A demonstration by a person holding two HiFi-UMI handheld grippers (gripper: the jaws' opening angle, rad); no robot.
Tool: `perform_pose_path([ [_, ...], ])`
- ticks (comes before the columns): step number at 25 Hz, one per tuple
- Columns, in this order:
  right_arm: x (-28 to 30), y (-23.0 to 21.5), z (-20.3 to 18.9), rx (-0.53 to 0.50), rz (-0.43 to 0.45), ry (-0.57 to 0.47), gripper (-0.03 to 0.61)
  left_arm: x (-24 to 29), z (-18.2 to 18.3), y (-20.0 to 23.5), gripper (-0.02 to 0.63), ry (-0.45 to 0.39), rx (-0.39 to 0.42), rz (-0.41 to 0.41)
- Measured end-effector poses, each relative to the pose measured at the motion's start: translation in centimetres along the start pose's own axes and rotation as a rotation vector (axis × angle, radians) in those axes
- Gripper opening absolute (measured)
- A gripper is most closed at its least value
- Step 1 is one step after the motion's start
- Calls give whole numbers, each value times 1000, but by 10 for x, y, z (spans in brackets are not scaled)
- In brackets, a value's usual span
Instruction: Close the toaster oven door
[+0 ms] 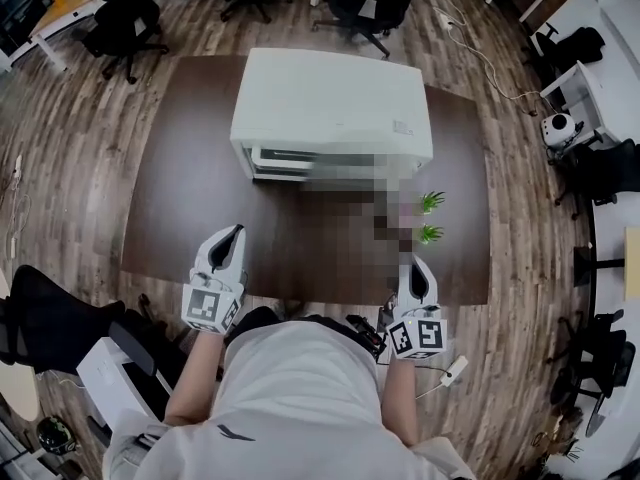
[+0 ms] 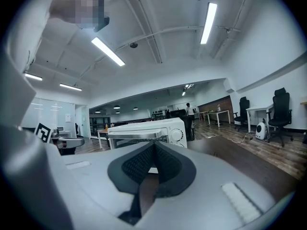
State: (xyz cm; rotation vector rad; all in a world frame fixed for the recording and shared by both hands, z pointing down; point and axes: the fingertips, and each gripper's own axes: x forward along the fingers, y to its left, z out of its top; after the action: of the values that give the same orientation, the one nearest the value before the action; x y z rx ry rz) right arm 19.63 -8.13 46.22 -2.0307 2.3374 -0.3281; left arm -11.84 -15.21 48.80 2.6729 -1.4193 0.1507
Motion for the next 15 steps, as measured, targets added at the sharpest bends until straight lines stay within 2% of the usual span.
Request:
perform_pose_path([
  [4,7,3,1,-26,2,19,0,-18,-1,-1,0,-19,-37,35],
  [11,12,2,8,-47,4,14,-2,-22,5,10,0,-42,-51,76],
  [15,10,1,6,-42,8,14,-2,-23,8,18,0,-62,-96,99],
])
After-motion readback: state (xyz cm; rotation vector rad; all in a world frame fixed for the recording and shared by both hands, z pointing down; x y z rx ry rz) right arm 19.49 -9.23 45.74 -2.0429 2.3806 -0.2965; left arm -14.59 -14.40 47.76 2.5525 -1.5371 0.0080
